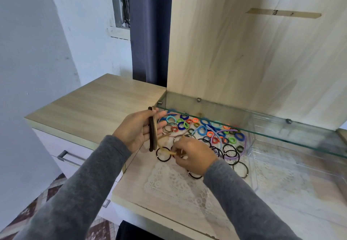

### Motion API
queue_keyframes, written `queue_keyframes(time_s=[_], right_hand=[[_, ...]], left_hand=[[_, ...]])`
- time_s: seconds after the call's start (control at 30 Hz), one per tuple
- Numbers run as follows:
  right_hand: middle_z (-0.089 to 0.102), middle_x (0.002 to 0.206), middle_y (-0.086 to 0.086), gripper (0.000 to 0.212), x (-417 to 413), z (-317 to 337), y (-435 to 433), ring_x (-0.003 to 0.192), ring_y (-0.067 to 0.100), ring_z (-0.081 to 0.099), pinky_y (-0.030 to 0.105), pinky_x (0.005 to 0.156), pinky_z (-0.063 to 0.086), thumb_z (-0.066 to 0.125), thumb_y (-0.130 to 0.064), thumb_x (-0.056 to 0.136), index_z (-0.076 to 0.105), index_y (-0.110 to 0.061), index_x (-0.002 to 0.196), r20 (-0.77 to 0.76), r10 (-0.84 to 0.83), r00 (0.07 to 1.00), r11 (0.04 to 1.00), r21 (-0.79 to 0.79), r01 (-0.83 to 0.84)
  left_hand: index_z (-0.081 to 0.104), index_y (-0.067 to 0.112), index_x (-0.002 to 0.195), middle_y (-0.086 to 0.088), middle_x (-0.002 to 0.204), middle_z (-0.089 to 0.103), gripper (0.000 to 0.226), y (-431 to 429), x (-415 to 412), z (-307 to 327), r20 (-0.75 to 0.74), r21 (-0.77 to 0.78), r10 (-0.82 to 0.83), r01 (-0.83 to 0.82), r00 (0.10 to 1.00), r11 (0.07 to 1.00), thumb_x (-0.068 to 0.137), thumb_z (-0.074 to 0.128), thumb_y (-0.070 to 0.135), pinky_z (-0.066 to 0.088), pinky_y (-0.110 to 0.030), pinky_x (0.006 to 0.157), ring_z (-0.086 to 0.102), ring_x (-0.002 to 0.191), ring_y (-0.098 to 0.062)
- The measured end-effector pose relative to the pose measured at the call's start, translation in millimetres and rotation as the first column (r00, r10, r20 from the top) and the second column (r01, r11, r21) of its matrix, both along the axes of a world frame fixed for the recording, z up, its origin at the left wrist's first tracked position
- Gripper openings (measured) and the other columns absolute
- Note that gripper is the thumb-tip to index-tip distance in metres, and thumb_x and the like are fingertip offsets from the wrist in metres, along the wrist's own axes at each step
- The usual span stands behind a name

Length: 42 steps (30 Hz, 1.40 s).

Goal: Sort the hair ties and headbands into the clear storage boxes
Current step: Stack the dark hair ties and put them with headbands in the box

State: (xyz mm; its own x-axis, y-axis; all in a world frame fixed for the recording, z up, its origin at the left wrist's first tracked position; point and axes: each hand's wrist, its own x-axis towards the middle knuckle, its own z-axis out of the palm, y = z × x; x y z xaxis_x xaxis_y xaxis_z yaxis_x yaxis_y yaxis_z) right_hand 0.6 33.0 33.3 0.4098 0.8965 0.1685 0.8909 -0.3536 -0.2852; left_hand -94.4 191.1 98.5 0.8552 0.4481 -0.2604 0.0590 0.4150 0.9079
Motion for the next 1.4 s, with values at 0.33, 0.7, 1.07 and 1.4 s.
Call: queue_keyframes(time_s=[0.33,0.7,1.07,1.4], right_hand=[[0.064,0.077,-0.005,0.009,16.5,52.7,8.4,0.065,-0.001,0.055,0.012,0.061,0.044,0.065,-0.015,0.086,0.070,-0.014,0.093,-0.393,-0.139,0.909,0.896,0.340,0.284],[0.073,0.083,0.003,0.012,3.1,80.1,18.4,0.071,0.013,0.069,0.027,0.063,0.056,0.065,-0.008,0.086,0.071,-0.015,0.094,-0.844,0.082,0.531,0.783,0.384,0.489],[0.072,0.085,0.001,0.022,-0.5,75.5,18.2,0.080,0.012,0.068,0.031,0.081,0.057,0.063,-0.005,0.088,0.070,-0.024,0.095,-0.790,0.092,0.606,0.800,0.421,0.427],[0.073,0.089,0.006,0.019,4.1,72.3,12.0,0.083,0.019,0.069,0.039,0.080,0.057,0.067,-0.009,0.086,0.066,-0.014,0.104,-0.776,0.047,0.628,0.812,0.396,0.428]], left_hand=[[0.057,0.007,0.121,-0.004,0.107,0.072,0.029,-9.4,6.6,5.0,0.055,-0.037,-0.013,0.015,0.998,0.999,0.099,0.045,0.021,0.059,-0.032,0.073,0.071,0.092,-0.020],[0.062,0.008,0.120,-0.007,0.093,0.073,0.034,-22.7,12.7,7.9,0.079,-0.012,-0.051,0.052,0.996,0.999,0.096,0.044,0.025,0.057,-0.033,0.068,0.070,0.082,-0.019],[0.061,0.002,0.117,-0.017,0.101,0.067,0.026,-30.1,18.7,5.0,0.076,0.025,-0.058,0.057,0.995,0.998,0.097,0.051,0.015,0.055,-0.045,0.087,0.068,0.081,-0.022],[0.061,0.006,0.117,-0.016,0.102,0.068,0.026,-34.6,21.9,2.7,0.071,0.001,-0.080,0.080,0.994,0.997,0.097,0.050,0.018,0.058,-0.034,0.070,0.069,0.076,-0.018]])
